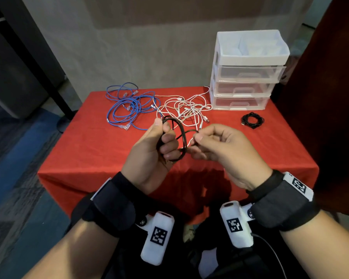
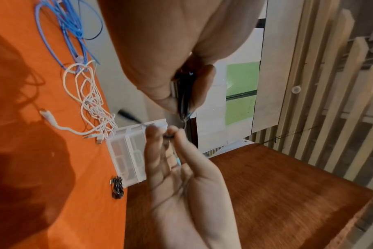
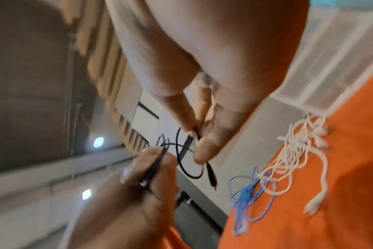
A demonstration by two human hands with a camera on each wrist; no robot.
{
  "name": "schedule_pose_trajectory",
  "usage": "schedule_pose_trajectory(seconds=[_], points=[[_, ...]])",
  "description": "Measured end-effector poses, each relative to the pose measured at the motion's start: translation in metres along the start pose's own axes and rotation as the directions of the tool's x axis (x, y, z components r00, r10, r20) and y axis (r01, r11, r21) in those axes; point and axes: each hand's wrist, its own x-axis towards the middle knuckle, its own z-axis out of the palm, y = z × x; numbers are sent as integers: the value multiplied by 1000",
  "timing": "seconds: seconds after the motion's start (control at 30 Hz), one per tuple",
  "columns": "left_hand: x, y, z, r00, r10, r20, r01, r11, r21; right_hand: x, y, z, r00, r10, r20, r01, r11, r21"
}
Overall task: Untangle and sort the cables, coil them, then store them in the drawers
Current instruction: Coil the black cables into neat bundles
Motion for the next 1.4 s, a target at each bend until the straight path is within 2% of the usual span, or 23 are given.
schedule_pose_trajectory(seconds=[0.07,0.13,0.3,0.47,0.53,0.67,0.77,0.83,0.9,1.0,1.07,1.2,1.3,1.4], points=[[-2,-4,4,1000,17,23,-17,999,27,3,-6,7,999,35,-5,-33,982,188],[-2,-6,6,998,50,25,-51,996,76,4,-7,12,998,60,17,-62,961,269],[-1,-5,3,994,105,8,-105,980,169,1,1,18,993,77,86,-95,968,232],[0,-9,-1,972,231,-33,-205,912,356,1,3,19,990,136,49,-143,971,191],[3,-10,-3,952,303,-47,-255,868,426,2,1,19,986,161,45,-167,958,232],[6,-10,-2,903,426,-61,-313,748,585,5,2,21,990,138,13,-135,940,312],[8,-11,1,835,546,-71,-351,627,696,5,6,25,996,90,29,-94,921,377],[10,-11,3,792,604,-90,-365,587,722,3,8,28,996,37,76,-66,899,433],[12,-12,5,783,607,-136,-364,625,691,3,10,30,992,-15,128,-52,863,503],[14,-12,9,810,551,-200,-332,712,619,4,11,29,983,-55,173,-53,824,565],[13,-12,10,824,528,-206,-316,729,607,5,10,27,979,-58,195,-66,817,573],[12,-10,5,885,418,-202,-249,794,554,6,11,22,984,-52,168,-46,845,534],[10,-7,2,929,281,-242,-151,883,445,6,15,18,992,-106,67,76,934,350],[9,-7,2,938,195,-288,-74,920,384,4,19,17,970,-235,57,235,972,4]])
